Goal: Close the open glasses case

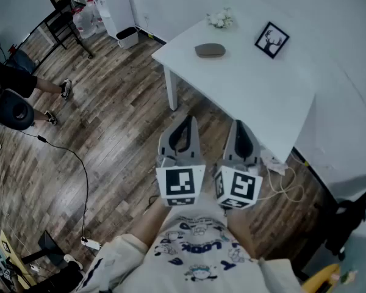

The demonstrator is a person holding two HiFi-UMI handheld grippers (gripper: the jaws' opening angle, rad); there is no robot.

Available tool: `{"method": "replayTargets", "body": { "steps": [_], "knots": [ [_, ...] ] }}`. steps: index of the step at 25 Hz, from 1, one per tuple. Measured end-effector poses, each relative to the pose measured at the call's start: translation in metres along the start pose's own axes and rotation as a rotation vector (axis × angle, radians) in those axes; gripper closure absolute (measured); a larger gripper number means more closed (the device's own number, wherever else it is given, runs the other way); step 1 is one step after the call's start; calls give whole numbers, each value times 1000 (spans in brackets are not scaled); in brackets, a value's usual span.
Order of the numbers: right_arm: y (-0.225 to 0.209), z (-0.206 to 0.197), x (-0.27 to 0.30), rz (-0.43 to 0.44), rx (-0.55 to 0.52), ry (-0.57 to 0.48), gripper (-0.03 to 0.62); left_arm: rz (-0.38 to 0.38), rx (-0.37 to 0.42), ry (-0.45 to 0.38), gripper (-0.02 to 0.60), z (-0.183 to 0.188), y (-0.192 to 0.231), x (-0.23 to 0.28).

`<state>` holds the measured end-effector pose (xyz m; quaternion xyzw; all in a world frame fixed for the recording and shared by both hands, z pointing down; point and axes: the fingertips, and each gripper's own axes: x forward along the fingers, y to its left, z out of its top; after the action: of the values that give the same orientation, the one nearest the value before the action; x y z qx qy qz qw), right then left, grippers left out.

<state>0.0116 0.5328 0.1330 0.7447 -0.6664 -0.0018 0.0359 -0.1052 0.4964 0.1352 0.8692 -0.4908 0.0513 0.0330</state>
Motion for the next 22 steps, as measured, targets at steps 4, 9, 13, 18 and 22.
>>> {"method": "replayTargets", "body": {
  "steps": [4, 9, 13, 18, 22],
  "knots": [
    [7, 0, 3, -2, -1, 1, 594, -5, -3, -1, 580, 0, 7, 0],
    [9, -3, 16, -5, 2, 8, 594, -8, -8, 3, 580, -2, 17, 12],
    [12, -6, 32, -6, 6, 4, 594, -12, -7, 11, 580, -5, 29, 26],
    [20, -11, 50, -21, 49, 17, 594, -24, 4, 19, 580, -7, 49, 39],
    [21, -14, 67, -12, 32, 28, 592, -29, 12, 31, 580, -10, 62, 50]
  ]
}}
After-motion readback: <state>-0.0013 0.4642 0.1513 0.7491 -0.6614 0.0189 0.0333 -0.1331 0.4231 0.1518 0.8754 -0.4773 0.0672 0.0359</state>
